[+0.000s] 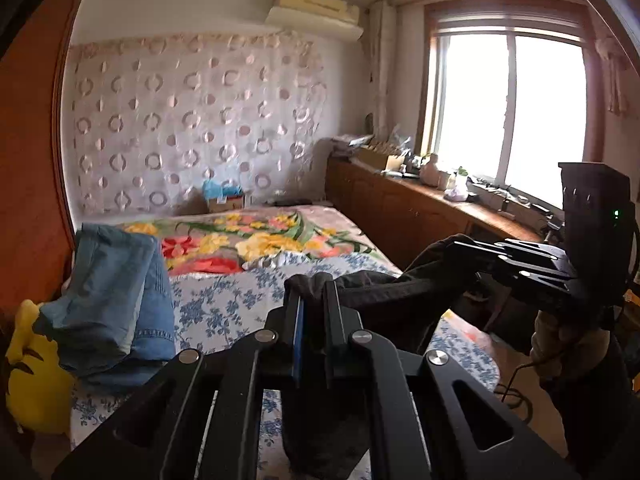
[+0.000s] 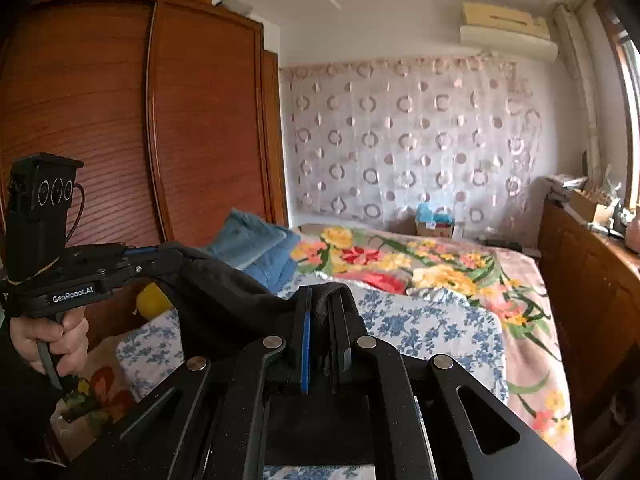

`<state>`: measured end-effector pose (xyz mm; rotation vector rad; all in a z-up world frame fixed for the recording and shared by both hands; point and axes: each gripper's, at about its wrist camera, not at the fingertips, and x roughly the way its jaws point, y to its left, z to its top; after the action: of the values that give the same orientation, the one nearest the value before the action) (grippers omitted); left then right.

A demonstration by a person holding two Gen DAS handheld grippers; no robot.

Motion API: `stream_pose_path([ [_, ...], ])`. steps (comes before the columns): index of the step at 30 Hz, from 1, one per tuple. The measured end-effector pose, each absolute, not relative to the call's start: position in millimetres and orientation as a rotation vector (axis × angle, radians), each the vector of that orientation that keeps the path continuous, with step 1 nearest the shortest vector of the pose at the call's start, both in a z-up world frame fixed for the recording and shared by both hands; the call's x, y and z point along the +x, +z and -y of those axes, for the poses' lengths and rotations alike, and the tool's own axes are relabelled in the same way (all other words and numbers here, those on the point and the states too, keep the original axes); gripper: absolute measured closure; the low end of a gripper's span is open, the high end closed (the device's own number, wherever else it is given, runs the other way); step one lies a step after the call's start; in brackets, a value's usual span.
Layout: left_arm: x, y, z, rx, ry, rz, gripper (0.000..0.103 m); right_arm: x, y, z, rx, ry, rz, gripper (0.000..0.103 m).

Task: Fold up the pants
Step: 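Carry the held hem end over toward the waistband with both tools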

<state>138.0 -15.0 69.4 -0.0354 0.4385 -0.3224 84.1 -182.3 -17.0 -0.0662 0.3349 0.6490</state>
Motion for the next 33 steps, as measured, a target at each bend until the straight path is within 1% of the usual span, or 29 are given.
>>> stream_pose_path([
  [5, 179, 58, 9, -0.036, -0.304, -0.478, 0.094, 126, -6, 172, -0.083, 0.660, -0.378, 0.096],
  [10, 219, 61, 4, -0.037, -0.288, -0.492, 0.094, 169, 16, 159, -0.096, 0.663, -0.395, 0.096],
  [16, 268, 86, 2, -0.023, -0.268, -0.476, 0.094, 230, 45, 139, -0.125, 0.648, -0.375, 0.096],
  [19, 276, 102, 7, 0.010, -0.257, -0.448, 0.094, 248, 62, 134, -0.114, 0.634, -0.350, 0.096],
  [23, 272, 100, 7, 0.042, -0.250, -0.452, 0.094, 255, 72, 123, -0.141, 0.624, -0.341, 0.096],
  [28, 252, 76, 3, 0.036, -0.254, -0.499, 0.094, 241, 48, 119, -0.134, 0.645, -0.419, 0.096],
  [33, 224, 57, 6, 0.032, -0.265, -0.517, 0.094, 215, 48, 119, -0.163, 0.640, -0.470, 0.096],
])
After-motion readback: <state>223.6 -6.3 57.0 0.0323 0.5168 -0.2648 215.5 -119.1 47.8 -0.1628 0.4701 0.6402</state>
